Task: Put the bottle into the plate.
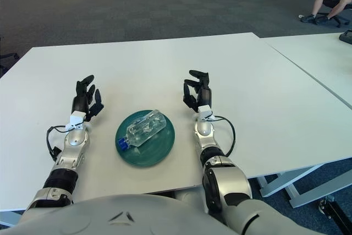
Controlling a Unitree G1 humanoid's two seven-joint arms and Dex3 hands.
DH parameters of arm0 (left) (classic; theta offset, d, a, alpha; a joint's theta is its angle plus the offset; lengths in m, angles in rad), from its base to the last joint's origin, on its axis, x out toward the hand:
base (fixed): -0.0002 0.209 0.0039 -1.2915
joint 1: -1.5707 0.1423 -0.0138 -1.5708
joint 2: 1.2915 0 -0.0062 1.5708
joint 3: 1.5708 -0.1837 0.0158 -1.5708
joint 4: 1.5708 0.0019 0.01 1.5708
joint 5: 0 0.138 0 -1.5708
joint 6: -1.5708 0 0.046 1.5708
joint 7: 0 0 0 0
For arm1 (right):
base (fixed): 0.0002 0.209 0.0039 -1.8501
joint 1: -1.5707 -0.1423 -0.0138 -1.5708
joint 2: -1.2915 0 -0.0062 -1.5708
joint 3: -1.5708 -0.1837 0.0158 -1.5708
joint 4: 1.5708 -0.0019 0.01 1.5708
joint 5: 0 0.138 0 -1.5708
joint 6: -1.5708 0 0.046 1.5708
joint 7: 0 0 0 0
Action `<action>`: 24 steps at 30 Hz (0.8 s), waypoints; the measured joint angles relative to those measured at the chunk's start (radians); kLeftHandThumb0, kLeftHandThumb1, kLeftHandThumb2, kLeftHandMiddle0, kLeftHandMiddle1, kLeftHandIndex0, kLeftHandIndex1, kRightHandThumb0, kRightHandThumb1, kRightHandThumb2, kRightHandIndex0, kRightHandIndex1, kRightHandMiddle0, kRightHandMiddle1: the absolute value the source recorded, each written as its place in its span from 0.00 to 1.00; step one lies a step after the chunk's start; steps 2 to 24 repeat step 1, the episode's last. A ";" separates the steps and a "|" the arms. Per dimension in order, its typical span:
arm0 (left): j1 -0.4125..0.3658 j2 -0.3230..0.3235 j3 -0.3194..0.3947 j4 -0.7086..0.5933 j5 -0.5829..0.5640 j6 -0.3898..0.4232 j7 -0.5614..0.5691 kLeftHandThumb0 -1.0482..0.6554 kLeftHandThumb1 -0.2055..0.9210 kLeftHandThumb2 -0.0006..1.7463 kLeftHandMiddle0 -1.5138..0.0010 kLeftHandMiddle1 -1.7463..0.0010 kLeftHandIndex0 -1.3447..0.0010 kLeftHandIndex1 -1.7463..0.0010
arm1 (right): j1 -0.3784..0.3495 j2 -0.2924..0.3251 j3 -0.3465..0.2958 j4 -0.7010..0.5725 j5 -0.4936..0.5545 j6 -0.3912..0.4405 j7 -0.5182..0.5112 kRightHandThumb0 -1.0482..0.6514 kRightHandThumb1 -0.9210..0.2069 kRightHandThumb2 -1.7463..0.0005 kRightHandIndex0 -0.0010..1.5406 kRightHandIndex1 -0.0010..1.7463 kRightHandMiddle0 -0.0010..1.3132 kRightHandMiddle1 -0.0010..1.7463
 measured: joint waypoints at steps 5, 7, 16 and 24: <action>0.000 0.000 0.000 0.000 0.000 0.001 -0.003 0.20 1.00 0.49 0.74 1.00 1.00 0.54 | -0.001 0.000 -0.001 0.002 0.001 0.000 0.001 0.28 0.00 0.63 0.28 0.48 0.03 0.68; 0.000 0.000 0.000 0.000 0.000 0.001 -0.003 0.20 1.00 0.49 0.74 1.00 1.00 0.54 | -0.001 0.000 -0.001 0.002 0.001 0.000 0.001 0.28 0.00 0.63 0.28 0.48 0.03 0.68; 0.000 0.000 0.000 0.000 0.000 0.001 -0.003 0.20 1.00 0.49 0.74 1.00 1.00 0.54 | -0.001 0.000 -0.001 0.002 0.001 0.000 0.001 0.28 0.00 0.63 0.28 0.48 0.03 0.68; 0.000 0.000 0.000 0.000 0.000 0.001 -0.003 0.20 1.00 0.49 0.74 1.00 1.00 0.54 | -0.001 0.000 -0.001 0.002 0.001 0.000 0.001 0.28 0.00 0.63 0.28 0.48 0.03 0.68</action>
